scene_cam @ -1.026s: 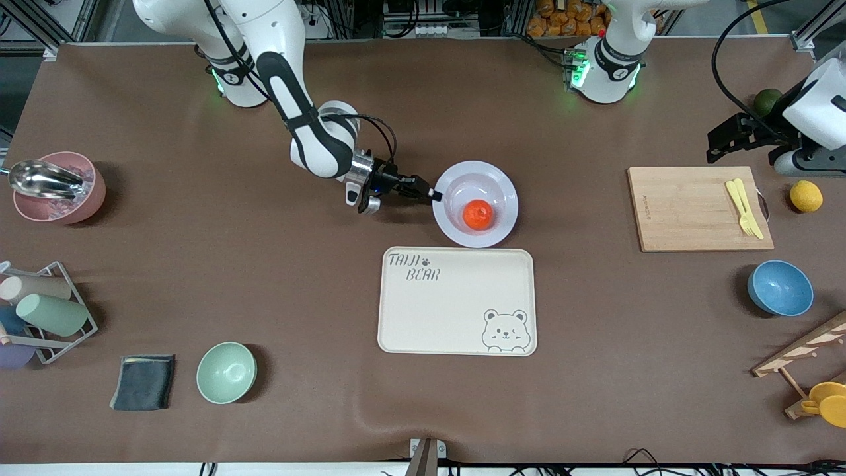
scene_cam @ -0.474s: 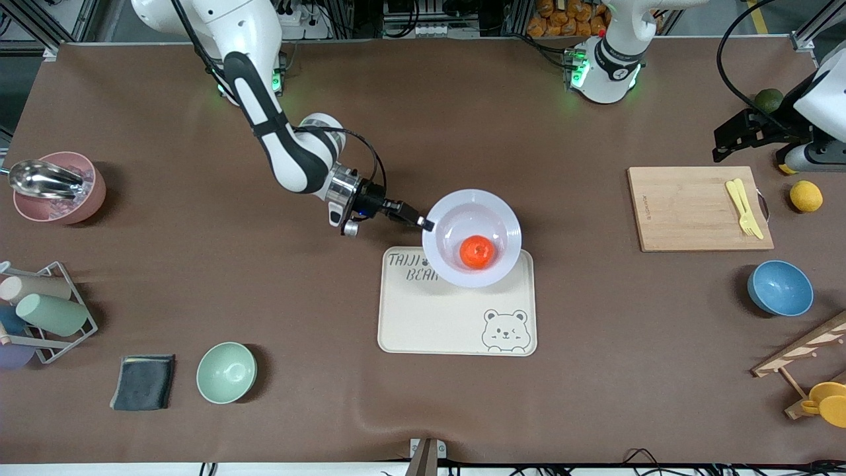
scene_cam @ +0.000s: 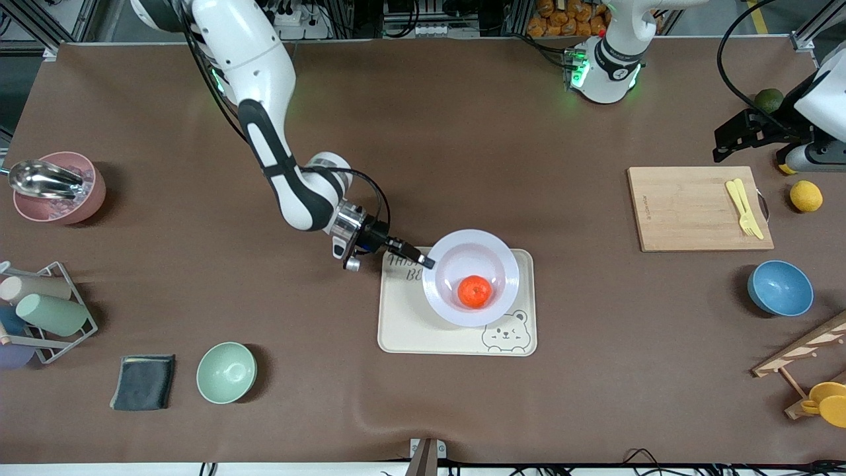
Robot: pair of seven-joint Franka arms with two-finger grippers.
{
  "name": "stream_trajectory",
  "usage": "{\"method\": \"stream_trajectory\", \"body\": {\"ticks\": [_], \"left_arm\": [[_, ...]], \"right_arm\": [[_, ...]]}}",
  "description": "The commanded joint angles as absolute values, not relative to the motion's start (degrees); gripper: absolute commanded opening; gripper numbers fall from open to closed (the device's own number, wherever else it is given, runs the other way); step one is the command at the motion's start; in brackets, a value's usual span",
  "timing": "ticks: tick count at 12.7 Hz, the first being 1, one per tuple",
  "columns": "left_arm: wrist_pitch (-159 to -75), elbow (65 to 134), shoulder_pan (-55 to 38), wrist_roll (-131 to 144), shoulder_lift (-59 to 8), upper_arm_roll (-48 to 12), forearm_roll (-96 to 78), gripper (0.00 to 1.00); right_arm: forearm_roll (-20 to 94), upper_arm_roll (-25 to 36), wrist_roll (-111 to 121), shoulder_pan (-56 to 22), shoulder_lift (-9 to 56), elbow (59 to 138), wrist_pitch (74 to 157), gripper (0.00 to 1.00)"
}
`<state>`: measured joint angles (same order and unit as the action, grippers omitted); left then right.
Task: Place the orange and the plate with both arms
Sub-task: 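Slide the plate with the right gripper onto the bear tray, then release the plate rim and pull the right gripper back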
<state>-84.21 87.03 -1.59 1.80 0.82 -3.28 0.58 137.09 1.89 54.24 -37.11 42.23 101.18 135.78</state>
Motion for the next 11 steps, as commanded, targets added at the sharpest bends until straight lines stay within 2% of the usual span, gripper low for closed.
{"method": "stream_trajectory", "body": {"ticks": [1,7,8,9,11], "left_arm": [[-84.02,86.31,-1.41,1.05,0.7,-3.16,-0.44,1.0],[-85.17,86.31,-1.41,1.32,0.18,-3.16,-0.26,1.0],[-85.17,86.31,-1.49,1.32,0.26,-3.16,-0.26,1.0],[-85.17,86.31,-1.49,1.41,0.26,-3.16,-0.26,1.0],[-85.17,86.22,-1.41,1.41,0.26,-3.16,-0.26,1.0]], "right_arm": [[137.11,1.32,54.49,-36.47,46.39,95.28,138.34,0.0],[135.0,1.32,54.49,-35.95,46.85,95.36,138.51,0.0],[135.0,1.32,54.41,-36.03,46.85,95.36,138.69,0.07],[134.83,1.32,54.23,-35.95,46.85,95.45,138.95,0.2],[131.33,1.32,53.7,-35.16,46.85,95.45,139.3,0.25]]}}
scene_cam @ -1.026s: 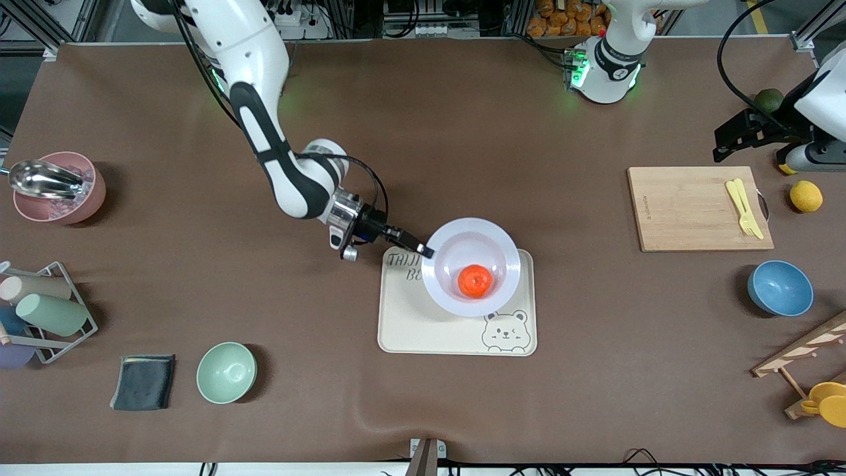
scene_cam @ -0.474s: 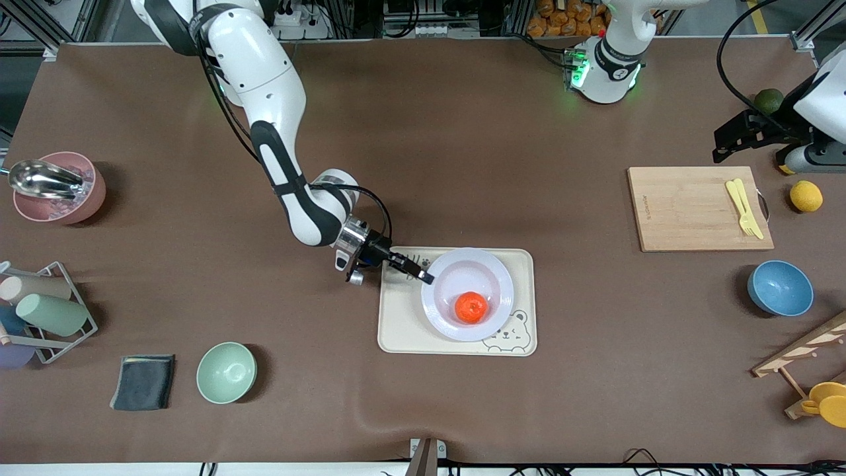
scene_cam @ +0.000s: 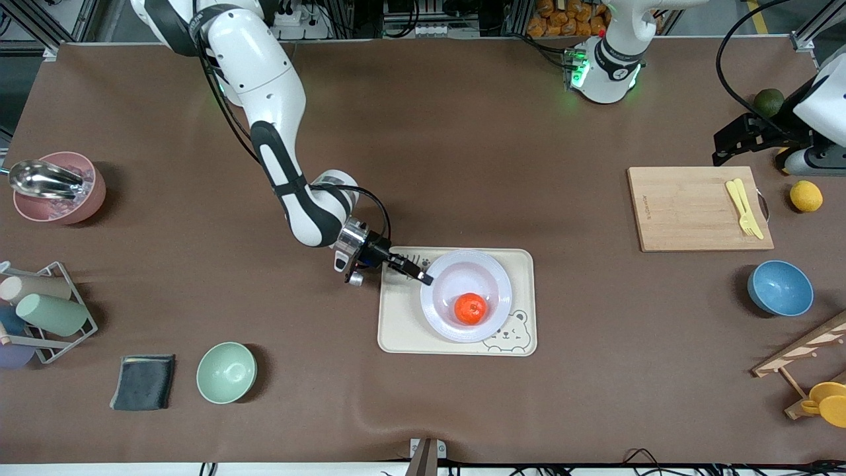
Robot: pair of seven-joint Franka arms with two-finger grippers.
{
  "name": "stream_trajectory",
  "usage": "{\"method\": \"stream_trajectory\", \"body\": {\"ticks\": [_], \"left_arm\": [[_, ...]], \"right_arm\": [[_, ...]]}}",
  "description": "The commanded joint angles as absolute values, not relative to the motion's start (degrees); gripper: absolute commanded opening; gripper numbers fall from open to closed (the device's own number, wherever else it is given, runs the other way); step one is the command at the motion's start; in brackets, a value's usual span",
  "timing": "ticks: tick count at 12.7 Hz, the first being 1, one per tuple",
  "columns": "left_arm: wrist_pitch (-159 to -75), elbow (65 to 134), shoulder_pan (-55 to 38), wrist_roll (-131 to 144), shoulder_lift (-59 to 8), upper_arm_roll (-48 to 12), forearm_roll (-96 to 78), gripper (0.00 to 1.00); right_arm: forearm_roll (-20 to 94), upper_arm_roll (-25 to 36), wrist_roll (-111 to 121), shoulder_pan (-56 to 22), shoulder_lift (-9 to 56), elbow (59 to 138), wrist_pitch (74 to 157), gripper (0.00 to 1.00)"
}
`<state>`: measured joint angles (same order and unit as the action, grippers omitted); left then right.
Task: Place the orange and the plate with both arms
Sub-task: 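Release the plate rim and pull the right gripper back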
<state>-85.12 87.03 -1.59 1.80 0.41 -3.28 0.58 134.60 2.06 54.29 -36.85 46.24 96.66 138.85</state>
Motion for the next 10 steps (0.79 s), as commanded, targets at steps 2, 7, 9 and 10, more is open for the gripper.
{"method": "stream_trajectory", "body": {"ticks": [2,7,9,10], "left_arm": [[-85.17,86.31,-1.41,1.49,0.26,-3.16,-0.09,1.0],[-84.99,86.4,-1.41,1.93,0.26,-3.16,0.18,1.0],[-84.99,86.4,-1.41,2.46,0.26,-3.16,0.18,1.0],[-84.99,86.4,-1.41,2.46,0.26,-3.16,0.18,1.0]], "right_arm": [[129.47,1.32,53.35,-34.63,46.85,95.54,140.18,0.28],[117.88,1.32,43.26,-32.96,46.5,95.19,140.71,0.31],[113.84,1.32,40.97,-31.65,46.23,95.19,140.54,0.31],[112.17,1.32,39.65,-31.21,46.14,95.19,140.54,0.31]]}}
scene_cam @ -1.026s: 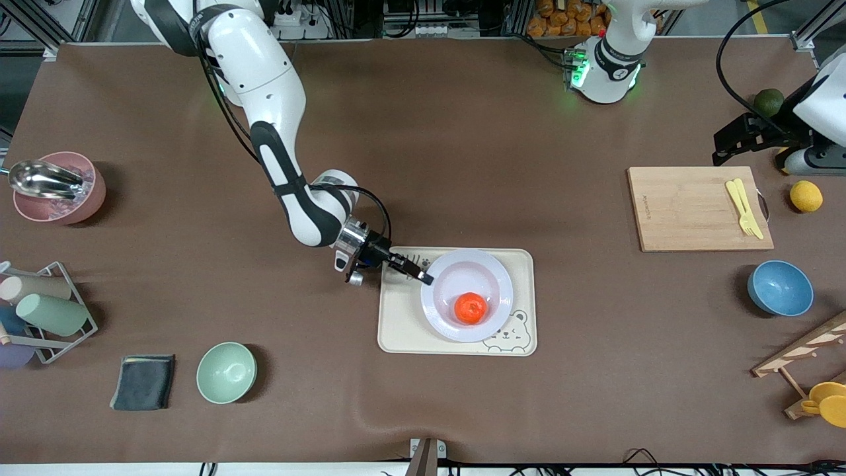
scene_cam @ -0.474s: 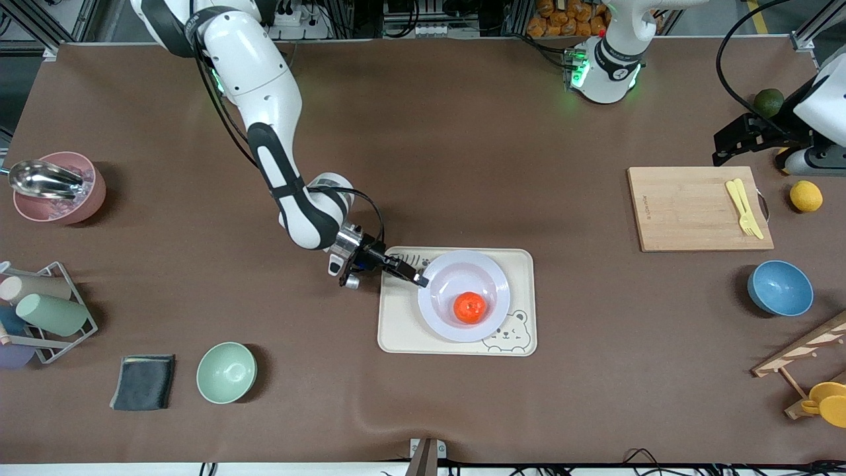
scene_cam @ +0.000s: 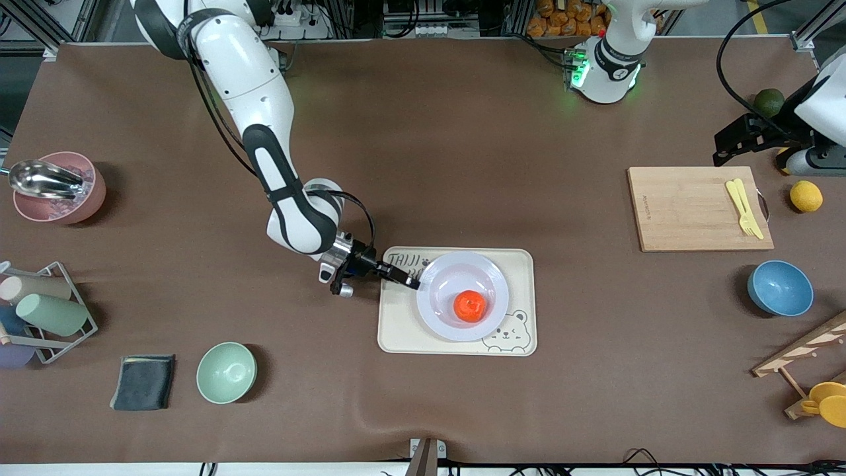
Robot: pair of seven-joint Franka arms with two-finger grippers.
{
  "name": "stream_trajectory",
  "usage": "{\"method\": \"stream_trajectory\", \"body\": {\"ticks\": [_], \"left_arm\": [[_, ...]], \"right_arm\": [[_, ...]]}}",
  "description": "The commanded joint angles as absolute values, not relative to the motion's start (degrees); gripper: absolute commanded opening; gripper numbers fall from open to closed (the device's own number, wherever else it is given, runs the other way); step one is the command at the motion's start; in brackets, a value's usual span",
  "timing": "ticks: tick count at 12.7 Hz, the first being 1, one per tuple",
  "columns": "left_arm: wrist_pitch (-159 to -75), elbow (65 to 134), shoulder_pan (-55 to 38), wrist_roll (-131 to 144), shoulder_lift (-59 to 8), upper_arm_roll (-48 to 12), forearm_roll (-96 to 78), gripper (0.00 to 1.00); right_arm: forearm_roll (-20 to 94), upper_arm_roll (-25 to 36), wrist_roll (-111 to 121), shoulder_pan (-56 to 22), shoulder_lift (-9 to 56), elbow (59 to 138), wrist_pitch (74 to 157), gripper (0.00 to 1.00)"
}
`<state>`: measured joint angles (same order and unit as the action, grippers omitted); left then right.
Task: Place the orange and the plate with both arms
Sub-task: 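Release the plate rim and pull the right gripper back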
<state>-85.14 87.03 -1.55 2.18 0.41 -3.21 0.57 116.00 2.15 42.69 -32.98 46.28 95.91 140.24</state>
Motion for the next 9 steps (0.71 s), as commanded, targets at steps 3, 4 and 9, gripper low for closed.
{"method": "stream_trajectory", "body": {"ticks": [3,4,9], "left_arm": [[-84.99,86.48,-1.32,2.55,0.26,-3.16,0.18,1.0],[-84.99,86.48,-1.32,2.55,0.26,-3.08,0.18,1.0],[-84.9,86.66,-1.23,2.55,0.18,-3.08,0.18,1.0]], "right_arm": [[100.95,1.58,30.19,-29.36,45.36,94.23,140.45,0.31],[95.42,1.67,25.54,-28.75,45.26,93.26,140.36,0.31],[78.59,1.67,15.12,-23.31,45.18,90.53,137.83,0.31]]}}
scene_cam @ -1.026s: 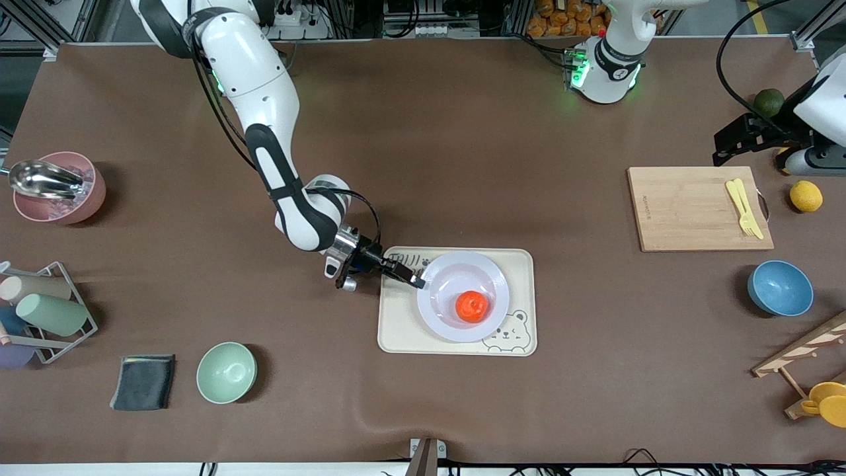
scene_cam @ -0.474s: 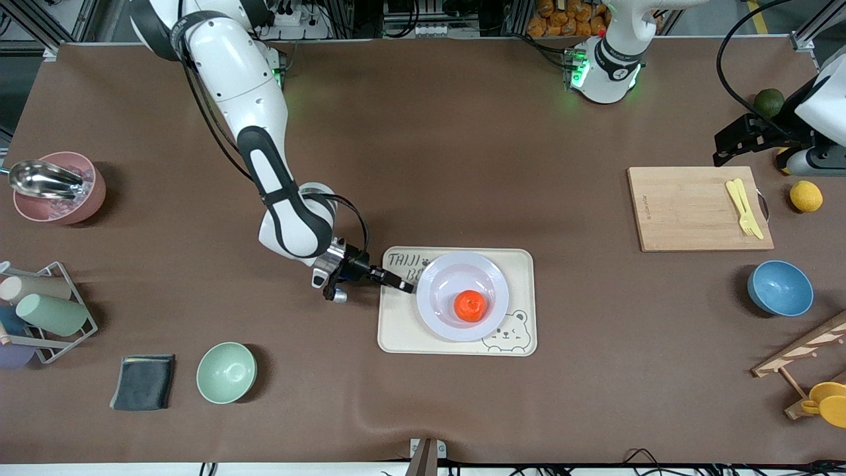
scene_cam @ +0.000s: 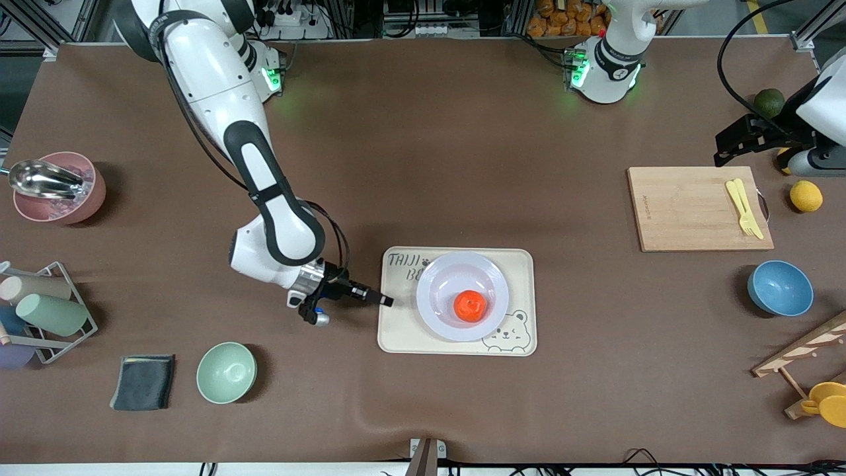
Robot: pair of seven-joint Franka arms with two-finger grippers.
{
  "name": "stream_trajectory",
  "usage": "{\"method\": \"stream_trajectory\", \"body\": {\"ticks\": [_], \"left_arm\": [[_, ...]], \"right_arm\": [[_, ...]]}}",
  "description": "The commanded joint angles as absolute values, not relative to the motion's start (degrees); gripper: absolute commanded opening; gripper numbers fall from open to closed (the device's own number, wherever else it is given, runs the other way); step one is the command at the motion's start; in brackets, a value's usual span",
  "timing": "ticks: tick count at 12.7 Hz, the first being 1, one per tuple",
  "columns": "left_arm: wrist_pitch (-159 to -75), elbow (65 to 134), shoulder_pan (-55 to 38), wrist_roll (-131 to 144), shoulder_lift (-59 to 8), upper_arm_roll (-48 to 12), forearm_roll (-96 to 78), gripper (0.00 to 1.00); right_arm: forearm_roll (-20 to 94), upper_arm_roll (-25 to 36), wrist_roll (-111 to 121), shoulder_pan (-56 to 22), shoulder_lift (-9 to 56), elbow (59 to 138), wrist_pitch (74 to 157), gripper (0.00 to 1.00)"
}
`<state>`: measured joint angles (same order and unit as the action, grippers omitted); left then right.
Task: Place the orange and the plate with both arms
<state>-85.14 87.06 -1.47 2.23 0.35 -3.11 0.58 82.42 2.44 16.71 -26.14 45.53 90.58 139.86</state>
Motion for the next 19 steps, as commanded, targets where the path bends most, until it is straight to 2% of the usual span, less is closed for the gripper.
{"method": "stream_trajectory", "body": {"ticks": [1,4,8,9,11,12,13,14,19], "left_arm": [[-84.9,86.66,-1.06,2.55,0.18,-3.16,0.18,1.0],[-84.9,86.66,-1.05,2.64,0.18,-3.16,0.18,1.0],[-84.9,86.75,-1.05,2.72,0.18,-3.08,0.26,1.0],[-84.9,86.75,-1.14,2.72,0.18,-3.08,0.26,1.0],[-84.9,86.84,-1.05,2.72,0.18,-3.08,0.18,1.0],[-84.9,86.84,-1.14,2.99,0.18,-3.16,0.26,1.0],[-84.82,86.84,-1.14,3.08,0.18,-3.08,0.26,1.0],[-84.73,86.84,-1.14,3.08,0.18,-3.16,0.26,1.0],[-84.73,86.75,-1.14,3.08,0.18,-3.16,0.26,1.0]], "right_arm": [[77.27,1.84,15.12,-22.07,45.09,90.44,135.46,0.31],[70.6,2.11,14.51,-17.68,44.47,89.92,131.33,0.31],[60.93,2.46,12.57,-12.05,44.38,86.49,123.51,0.38],[58.73,2.9,12.57,-10.74,44.38,85.61,121.22,0.43],[51.89,4.48,12.57,-8.36,44.38,82.98,115.78,0.65],[48.46,4.48,12.57,-6.78,44.21,81.66,113.05,0.71],[45.82,4.57,12.57,-5.46,43.6,80.95,111.03,0.83],[43.09,4.57,12.66,-4.06,42.11,80.95,109.61,1.0],[27.28,4.48,13.0,0.26,33.77,81.56,105.47,1.0]]}}
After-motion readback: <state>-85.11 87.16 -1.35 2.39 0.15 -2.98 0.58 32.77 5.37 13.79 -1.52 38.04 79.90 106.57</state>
